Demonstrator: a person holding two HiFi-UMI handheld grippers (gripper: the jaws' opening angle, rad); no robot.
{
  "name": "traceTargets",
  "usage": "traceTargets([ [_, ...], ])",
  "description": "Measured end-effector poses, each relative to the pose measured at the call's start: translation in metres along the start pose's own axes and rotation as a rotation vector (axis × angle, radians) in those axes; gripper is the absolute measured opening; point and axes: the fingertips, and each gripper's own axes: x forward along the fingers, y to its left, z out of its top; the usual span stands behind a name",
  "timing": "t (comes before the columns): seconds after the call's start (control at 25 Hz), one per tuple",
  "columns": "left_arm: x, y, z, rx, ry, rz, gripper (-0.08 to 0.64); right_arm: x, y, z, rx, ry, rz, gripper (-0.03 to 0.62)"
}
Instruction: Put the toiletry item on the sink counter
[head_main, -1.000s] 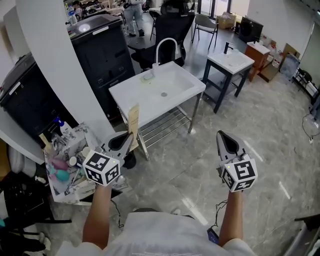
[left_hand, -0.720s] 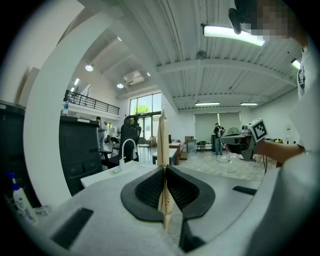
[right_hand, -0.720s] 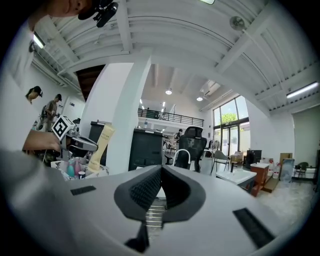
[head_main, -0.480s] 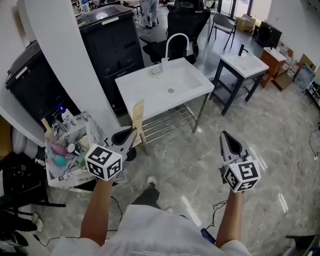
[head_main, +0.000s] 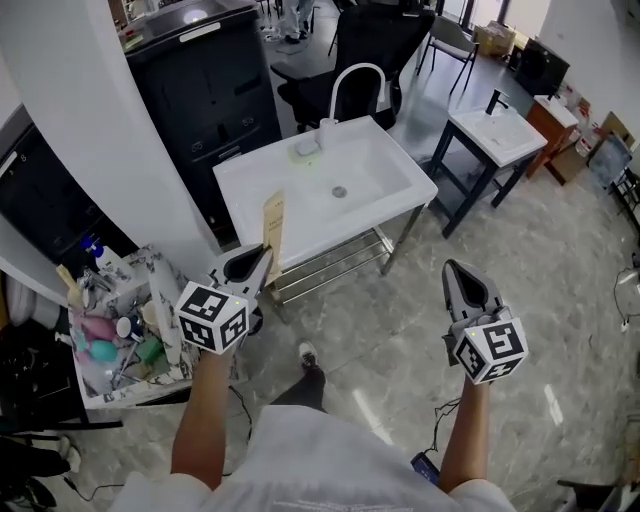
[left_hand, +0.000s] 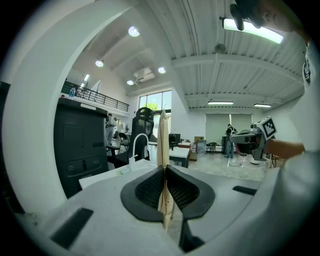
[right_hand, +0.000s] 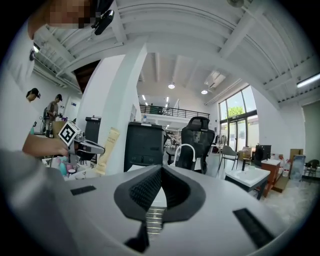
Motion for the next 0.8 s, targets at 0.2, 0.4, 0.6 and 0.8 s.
traceTargets([
  [0.2,0.057,0.073,0.015,-0.012,0.003,0.027,0.022,0.107,-0.013,0.017,0.003,0.014,0.048,-0.005],
  [0.4,0.09,0.142,0.024,-0.023,0.024,0.075,0.023,0.192,-0.014,0.032,-0.002,0.022,0.098,-0.005],
  [0.6,0.108,0.196,0.025,-0.032,0.034,0.114,0.022,0.259,-0.009,0.038,-0.013,0.035,0.141,-0.005],
  [0.8,0.119,0.23,0.017,-0.056,0.061,0.139,0.021,0.305,0.0,0.032,-0.014,0.073,0.187,-0.005],
])
